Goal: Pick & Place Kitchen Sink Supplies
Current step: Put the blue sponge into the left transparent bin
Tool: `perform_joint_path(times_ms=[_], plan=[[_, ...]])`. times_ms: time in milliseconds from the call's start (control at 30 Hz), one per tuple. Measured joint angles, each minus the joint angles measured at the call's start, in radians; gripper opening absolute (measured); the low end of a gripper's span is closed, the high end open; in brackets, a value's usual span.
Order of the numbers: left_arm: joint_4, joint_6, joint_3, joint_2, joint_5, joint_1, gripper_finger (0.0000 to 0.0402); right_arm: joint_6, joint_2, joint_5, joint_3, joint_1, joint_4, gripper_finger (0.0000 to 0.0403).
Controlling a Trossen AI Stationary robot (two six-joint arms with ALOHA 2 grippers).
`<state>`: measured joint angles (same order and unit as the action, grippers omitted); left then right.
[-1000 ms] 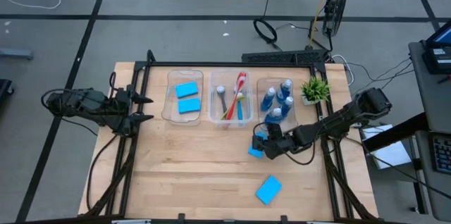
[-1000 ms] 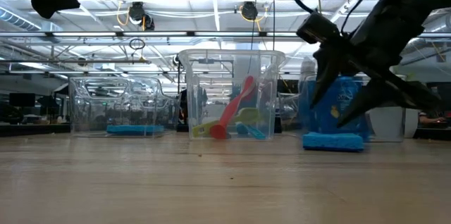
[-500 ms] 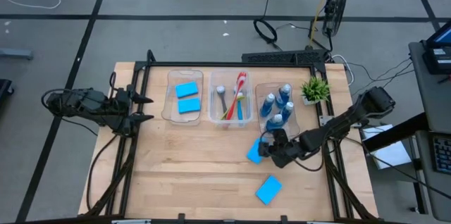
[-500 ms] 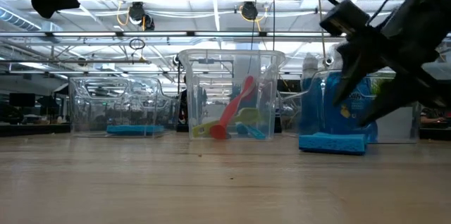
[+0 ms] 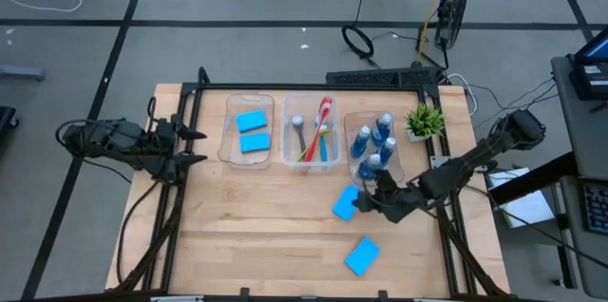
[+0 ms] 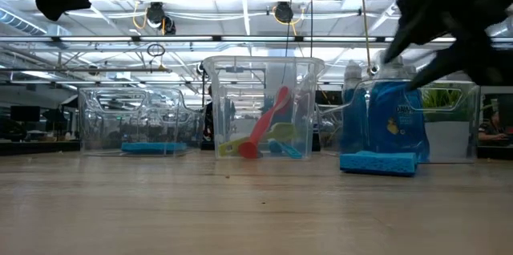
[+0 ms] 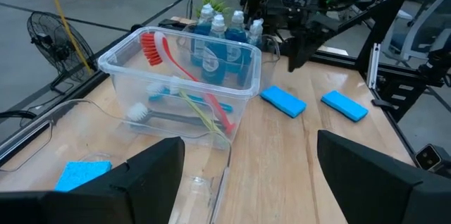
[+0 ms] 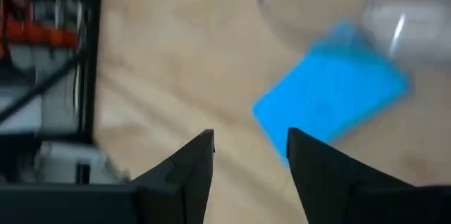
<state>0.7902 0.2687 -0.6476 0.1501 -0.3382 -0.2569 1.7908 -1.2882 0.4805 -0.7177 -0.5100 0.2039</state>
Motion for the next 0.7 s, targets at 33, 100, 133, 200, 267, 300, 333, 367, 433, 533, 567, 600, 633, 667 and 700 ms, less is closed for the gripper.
perform_joint_path(times_ms=[33,100,133,200,267,300,333,367,433,533,567,600,633,667,700], plan=[[-0.001,0.0,0.0,0.0,0.0,0.0,0.0324,0.0,0.013,-0.025,0.0,-0.01,0.002,0.0166],[-0.001,0.0,0.0,0.0,0.0,0.0,0.0324,0.019,0.031,-0.109,0.0,-0.031,0.013,0.0166],[-0.001,-0.001,0.0,0.0,0.0,0.0,0.0324,0.042,0.034,-0.15,0.0,-0.044,0.02,0.0166],[-0.001,-0.002,0.0,0.0,0.0,0.0,0.0324,0.114,0.032,-0.193,0.0,-0.077,0.03,0.0166],[-0.002,-0.002,0.0,0.0,0.0,0.0,0.0324,0.184,0.019,-0.196,-0.001,-0.109,0.028,0.0166],[-0.002,-0.002,0.0,0.0,0.0,0.0,0.0324,0.218,0.008,-0.196,-0.001,-0.123,0.031,0.0166],[-0.002,-0.002,0.0,0.0,0.0,0.0,0.0324,0.245,-0.006,-0.19,-0.001,-0.134,0.036,0.0166],[-0.002,-0.002,0.0,0.0,0.0,0.0,0.0324,0.28,-0.021,-0.171,-0.001,-0.143,0.037,0.0166],[-0.002,-0.002,0.0,0.0,-0.001,0.0,0.0324,0.352,-0.055,-0.099,-0.001,-0.154,0.033,0.0166],[-0.002,-0.001,0.0,0.0,-0.003,0.0,0.0324,0.411,-0.11,-0.064,-0.001,-0.156,0.031,0.0166],[-0.002,-0.001,0.0,0.0,-0.003,0.0,0.0324,0.426,-0.128,-0.064,-0.001,-0.156,0.031,0.0166],[-0.003,-0.001,0.0,0.0,-0.003,0.0,0.0324,0.438,-0.144,-0.061,-0.001,-0.156,0.024,0.0166],[-0.002,-0.001,0.0,0.0,-0.003,0.0,0.0324,0.45,-0.162,-0.061,-0.001,-0.156,0.013,0.0166],[-0.002,-0.001,0.0,0.0,-0.003,0.0,0.0324,0.457,-0.178,-0.061,-0.001,-0.153,0.005,0.0166],[-0.002,-0.002,0.0,0.0,-0.003,0.0,0.0324,0.458,-0.195,-0.061,-0.001,-0.15,-0.001,0.0166]])
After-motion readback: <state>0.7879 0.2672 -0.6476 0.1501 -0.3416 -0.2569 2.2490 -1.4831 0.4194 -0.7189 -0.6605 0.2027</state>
